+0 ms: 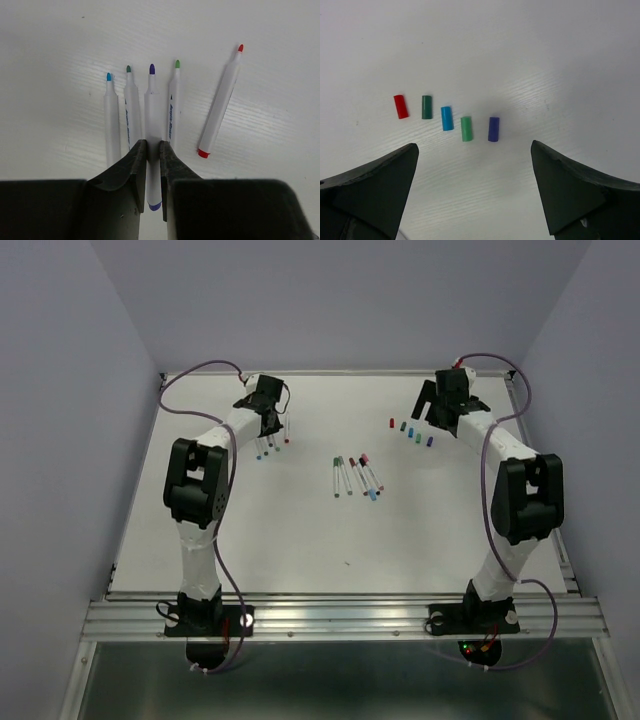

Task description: Open the pen caps

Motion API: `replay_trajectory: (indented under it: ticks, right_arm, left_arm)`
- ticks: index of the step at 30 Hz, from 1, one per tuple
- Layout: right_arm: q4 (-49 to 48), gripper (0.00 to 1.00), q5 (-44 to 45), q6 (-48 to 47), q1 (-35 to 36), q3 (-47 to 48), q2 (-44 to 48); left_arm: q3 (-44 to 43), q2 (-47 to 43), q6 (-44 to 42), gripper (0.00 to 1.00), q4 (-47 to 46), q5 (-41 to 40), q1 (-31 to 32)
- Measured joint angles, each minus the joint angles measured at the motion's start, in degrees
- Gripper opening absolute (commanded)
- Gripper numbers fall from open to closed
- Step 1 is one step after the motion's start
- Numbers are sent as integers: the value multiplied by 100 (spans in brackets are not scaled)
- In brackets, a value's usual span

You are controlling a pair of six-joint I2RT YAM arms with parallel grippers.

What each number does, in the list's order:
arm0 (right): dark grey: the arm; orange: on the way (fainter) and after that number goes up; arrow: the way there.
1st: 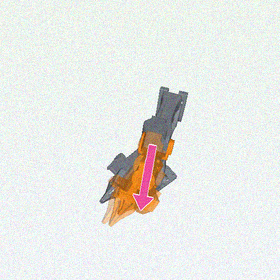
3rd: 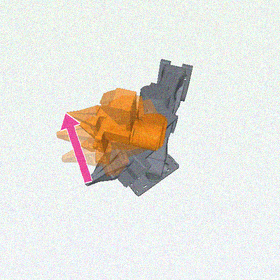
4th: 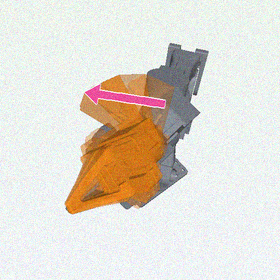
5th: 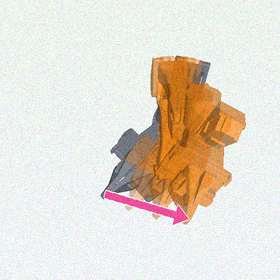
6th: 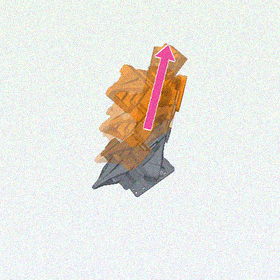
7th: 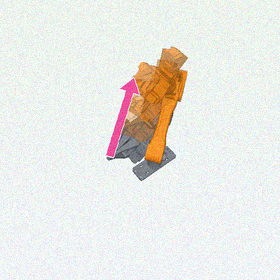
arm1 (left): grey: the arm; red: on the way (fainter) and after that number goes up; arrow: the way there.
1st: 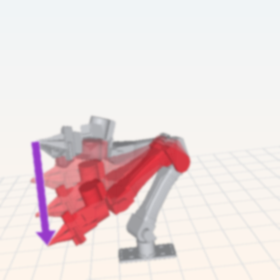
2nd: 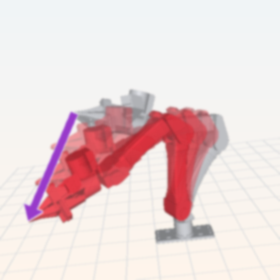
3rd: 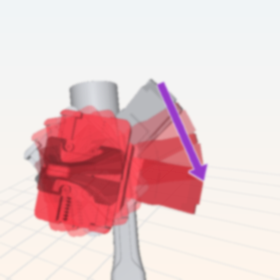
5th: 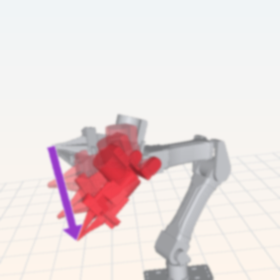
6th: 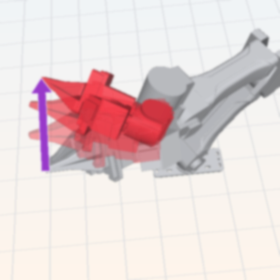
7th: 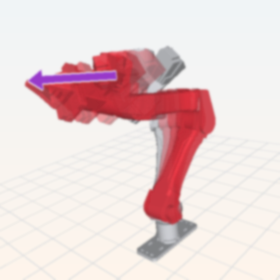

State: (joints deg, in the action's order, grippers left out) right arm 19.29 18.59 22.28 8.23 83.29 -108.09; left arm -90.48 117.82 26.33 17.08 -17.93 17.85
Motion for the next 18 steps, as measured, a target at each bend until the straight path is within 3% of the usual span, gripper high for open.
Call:
replay_trajectory:
  ticks: [7, 11, 14, 15, 18]
  right_arm:
    - [-39, 100, -4, 0, 0, -321, 837]
    - [-24, 100, -2, -4, 0, -470, 933]
    - [-11, 100, 0, -7, 0, -612, 992]
    - [0, 100, 2, -7, 0, -645, 1019]
    - [4, 100, 26, -24, 0, -710, 1104]
  left_arm:
    - [-273, 323, -188, 0, -74, -20, -44]
    - [-337, 474, -210, 7, -79, -15, -59]
    - [-339, 529, -210, 22, -66, -26, -70]
    - [-341, 544, -208, 32, -59, -37, -72]
    - [-341, 577, -212, 44, -52, -52, -72]
